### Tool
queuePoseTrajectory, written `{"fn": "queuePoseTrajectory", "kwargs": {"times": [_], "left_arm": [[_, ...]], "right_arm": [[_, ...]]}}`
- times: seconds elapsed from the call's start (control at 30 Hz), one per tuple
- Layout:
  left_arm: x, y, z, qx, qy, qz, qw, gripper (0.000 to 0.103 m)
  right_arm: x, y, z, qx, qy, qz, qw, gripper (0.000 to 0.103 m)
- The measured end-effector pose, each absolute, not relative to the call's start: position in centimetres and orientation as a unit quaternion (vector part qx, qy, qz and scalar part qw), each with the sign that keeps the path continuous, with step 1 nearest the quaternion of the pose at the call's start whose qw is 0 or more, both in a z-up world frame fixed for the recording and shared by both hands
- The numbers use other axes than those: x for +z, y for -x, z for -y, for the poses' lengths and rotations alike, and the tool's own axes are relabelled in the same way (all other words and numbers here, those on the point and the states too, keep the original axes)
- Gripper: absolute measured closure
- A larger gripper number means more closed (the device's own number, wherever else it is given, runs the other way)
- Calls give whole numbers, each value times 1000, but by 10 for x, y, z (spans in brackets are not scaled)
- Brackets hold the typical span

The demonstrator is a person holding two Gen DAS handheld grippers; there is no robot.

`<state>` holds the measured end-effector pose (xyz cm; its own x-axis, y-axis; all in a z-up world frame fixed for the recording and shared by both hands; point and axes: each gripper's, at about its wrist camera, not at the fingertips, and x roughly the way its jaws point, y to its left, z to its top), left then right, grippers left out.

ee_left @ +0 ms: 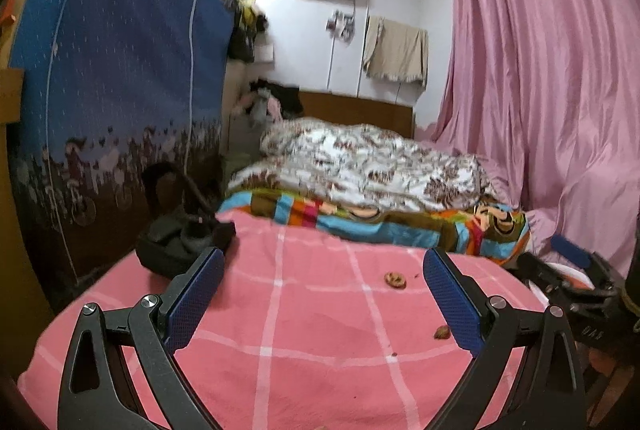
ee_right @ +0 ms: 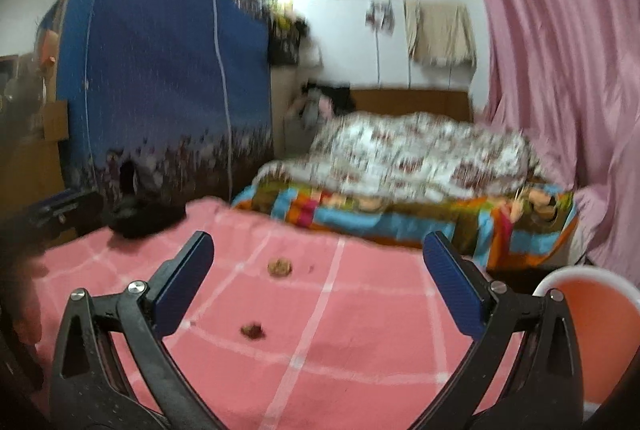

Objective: Collect trash
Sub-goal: 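Move both open tools back over the remaining slices on the bed, then grasp the small dried piece with the right tool while the left tool grasps the dried slice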

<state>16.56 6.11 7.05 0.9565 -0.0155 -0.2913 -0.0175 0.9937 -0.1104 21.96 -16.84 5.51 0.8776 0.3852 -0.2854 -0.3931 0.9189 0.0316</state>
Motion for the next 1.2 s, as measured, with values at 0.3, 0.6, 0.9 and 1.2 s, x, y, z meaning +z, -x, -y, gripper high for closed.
{"fn": "queuePoseTrajectory", "kwargs": {"times": [0.3, 0.6, 0.9, 1.2], "left_arm": [[48, -204, -57, -17, 63, -257, 964, 6], [18, -242, -52, -32, 62, -367, 928, 33], [11, -257, -51, -54, 73, -404, 910, 51], [10, -283, -30, -89, 51, -406, 908, 54]], "right_arm": [[13, -250, 142, 264, 44, -286, 920, 26], [-9, -265, 132, 298, 50, -344, 889, 42], [-9, -258, 108, 322, 129, -343, 873, 79], [-3, -279, 138, 276, 91, -343, 893, 81]]}}
